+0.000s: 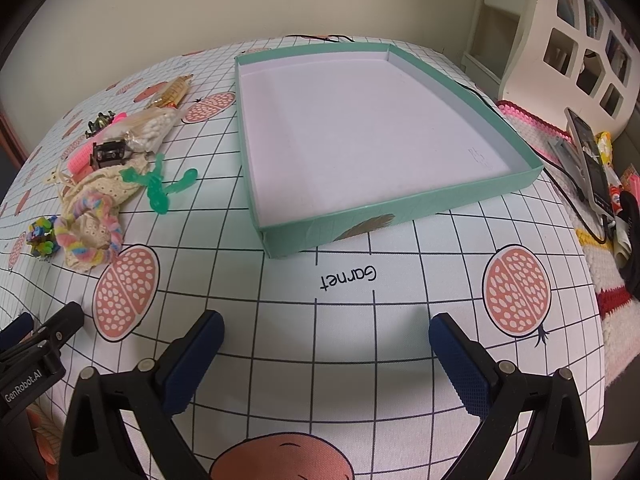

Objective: Organize objects
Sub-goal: 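Move both tools toward the pile of toys beside the tray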

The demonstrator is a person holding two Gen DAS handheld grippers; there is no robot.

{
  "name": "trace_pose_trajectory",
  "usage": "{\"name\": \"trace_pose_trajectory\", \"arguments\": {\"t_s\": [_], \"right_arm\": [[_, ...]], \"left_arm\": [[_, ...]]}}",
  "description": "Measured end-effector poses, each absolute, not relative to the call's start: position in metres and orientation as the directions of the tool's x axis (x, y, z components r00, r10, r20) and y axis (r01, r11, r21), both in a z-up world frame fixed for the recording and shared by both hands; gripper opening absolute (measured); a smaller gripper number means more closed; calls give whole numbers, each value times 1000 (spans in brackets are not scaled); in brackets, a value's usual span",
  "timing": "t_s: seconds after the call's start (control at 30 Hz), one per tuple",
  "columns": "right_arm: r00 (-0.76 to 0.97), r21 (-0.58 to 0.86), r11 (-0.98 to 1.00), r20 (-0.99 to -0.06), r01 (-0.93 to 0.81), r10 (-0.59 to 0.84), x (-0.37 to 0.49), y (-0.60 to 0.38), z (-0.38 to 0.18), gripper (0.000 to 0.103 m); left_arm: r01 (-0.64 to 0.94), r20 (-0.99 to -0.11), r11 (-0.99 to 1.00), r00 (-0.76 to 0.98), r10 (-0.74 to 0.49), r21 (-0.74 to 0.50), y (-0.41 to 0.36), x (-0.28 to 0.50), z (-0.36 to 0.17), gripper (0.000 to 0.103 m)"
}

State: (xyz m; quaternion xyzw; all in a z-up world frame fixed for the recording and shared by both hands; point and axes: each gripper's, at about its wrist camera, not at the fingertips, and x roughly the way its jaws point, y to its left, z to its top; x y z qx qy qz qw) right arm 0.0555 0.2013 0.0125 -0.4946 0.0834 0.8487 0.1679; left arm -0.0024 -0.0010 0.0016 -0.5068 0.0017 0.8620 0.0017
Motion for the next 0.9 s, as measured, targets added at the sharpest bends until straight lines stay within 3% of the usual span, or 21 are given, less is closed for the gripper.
{"name": "trace_pose_trajectory", "arguments": {"t_s": [0.5, 0.9], "right_arm": [[-433, -25, -933, -881, -360, 191, 52, 203, 16, 103], [-538, 19, -956, -830, -294, 149, 40, 185, 68, 103]], "left_arm": [[-15, -887, -1000, -461, 10, -3, -1, -2, 1, 103], [35, -919, -991, -379, 106, -128, -15, -21, 29, 103]]}}
